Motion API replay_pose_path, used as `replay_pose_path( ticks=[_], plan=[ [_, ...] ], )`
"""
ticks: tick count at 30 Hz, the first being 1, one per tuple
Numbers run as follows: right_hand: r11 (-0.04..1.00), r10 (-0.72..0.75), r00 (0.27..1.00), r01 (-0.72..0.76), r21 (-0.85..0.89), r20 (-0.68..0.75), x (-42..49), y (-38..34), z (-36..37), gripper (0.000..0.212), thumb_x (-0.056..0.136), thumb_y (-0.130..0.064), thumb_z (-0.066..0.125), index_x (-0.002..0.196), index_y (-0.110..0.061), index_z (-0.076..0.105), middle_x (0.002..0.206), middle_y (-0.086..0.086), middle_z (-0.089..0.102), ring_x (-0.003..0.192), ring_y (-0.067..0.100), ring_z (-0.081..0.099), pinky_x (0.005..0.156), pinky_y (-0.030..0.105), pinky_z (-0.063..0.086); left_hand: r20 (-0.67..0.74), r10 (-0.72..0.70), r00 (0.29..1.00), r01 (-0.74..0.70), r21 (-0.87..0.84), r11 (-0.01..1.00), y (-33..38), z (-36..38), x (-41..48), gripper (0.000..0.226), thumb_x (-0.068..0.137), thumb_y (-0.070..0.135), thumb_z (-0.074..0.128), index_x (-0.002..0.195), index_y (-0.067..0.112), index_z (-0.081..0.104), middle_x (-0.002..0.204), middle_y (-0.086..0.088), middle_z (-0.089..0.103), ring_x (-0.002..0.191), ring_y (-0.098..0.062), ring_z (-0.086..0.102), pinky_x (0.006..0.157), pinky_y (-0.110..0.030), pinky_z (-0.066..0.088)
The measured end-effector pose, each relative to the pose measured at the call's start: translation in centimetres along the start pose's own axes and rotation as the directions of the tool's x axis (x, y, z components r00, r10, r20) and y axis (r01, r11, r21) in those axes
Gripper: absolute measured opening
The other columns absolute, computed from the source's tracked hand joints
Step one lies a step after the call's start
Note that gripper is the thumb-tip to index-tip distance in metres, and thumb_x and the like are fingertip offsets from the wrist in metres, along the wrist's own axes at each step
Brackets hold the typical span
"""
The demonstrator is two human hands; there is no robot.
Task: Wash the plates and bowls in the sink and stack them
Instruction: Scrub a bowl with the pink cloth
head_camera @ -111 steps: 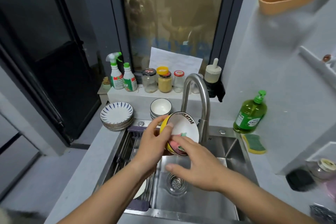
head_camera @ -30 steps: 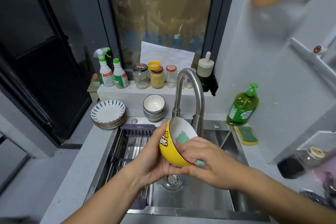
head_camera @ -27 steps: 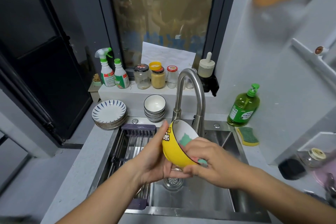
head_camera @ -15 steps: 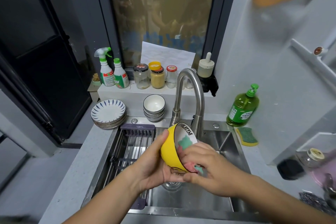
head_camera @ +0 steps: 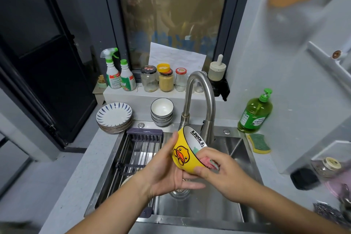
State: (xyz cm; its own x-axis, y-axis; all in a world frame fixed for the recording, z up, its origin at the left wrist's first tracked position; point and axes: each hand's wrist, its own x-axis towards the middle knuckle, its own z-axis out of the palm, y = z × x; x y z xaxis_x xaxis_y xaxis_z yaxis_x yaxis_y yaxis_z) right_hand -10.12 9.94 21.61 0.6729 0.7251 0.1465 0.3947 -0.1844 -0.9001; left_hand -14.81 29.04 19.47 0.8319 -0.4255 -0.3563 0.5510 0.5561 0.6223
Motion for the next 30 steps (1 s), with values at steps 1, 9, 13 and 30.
replay_pose_path(
  ticks=[1,9,13,30],
  plan=[
    [0.999,0.024,0.999,-0.025,0.04,0.027,0.1,-0.3,0.0,0.013,0.084,-0.032,0.07,0.093,-0.022,0.069,0.093,0.004,0.066,0.091,0.019,0.063,0.085,0.041,0.051,-0.025,-0.008,1.0,0.009,0.03,1.0,0.2,-0.3,-0.1,0.102,0.073,0.084,0.059,0.142,0.009,0.059,0.135,-0.024,0.063,0.111,-0.036,0.069,0.111,-0.067,0.038],
    [0.903,0.127,0.982,-0.173,0.394,0.141,1.1,-2.3,-2.2,0.025,0.082,-0.023,0.076,0.096,-0.009,0.059,0.082,-0.001,0.062,0.079,0.012,0.057,0.071,0.026,0.05,-0.023,0.285,0.958,-0.284,0.03,0.958,1.0,-1.3,-0.6,0.113,0.052,0.045,0.101,0.15,0.027,0.049,0.135,-0.016,0.062,0.122,-0.035,0.06,0.108,-0.058,0.043],
    [0.69,0.27,0.959,-0.258,0.676,0.091,1.4,-2.7,-2.4,0.067,0.057,-0.034,0.097,0.107,-0.006,0.061,0.107,0.022,0.066,0.099,0.036,0.066,0.087,0.063,0.054,0.157,0.33,0.931,-0.353,0.151,0.923,1.6,-0.9,-1.2,0.111,0.061,0.024,0.098,0.154,0.023,0.037,0.148,-0.021,0.049,0.129,-0.041,0.052,0.106,-0.057,0.039],
    [0.925,0.17,0.776,0.086,0.37,-0.607,2.0,-4.9,0.8,0.031,0.095,-0.031,0.053,0.121,-0.019,0.065,0.121,-0.002,0.073,0.115,0.008,0.066,0.098,0.022,0.05,-0.242,0.484,0.841,-0.413,0.291,0.863,1.2,0.9,-2.3,0.106,0.041,0.033,0.103,0.133,0.025,0.053,0.125,-0.009,0.069,0.105,-0.029,0.071,0.074,-0.04,0.059]
  ],
)
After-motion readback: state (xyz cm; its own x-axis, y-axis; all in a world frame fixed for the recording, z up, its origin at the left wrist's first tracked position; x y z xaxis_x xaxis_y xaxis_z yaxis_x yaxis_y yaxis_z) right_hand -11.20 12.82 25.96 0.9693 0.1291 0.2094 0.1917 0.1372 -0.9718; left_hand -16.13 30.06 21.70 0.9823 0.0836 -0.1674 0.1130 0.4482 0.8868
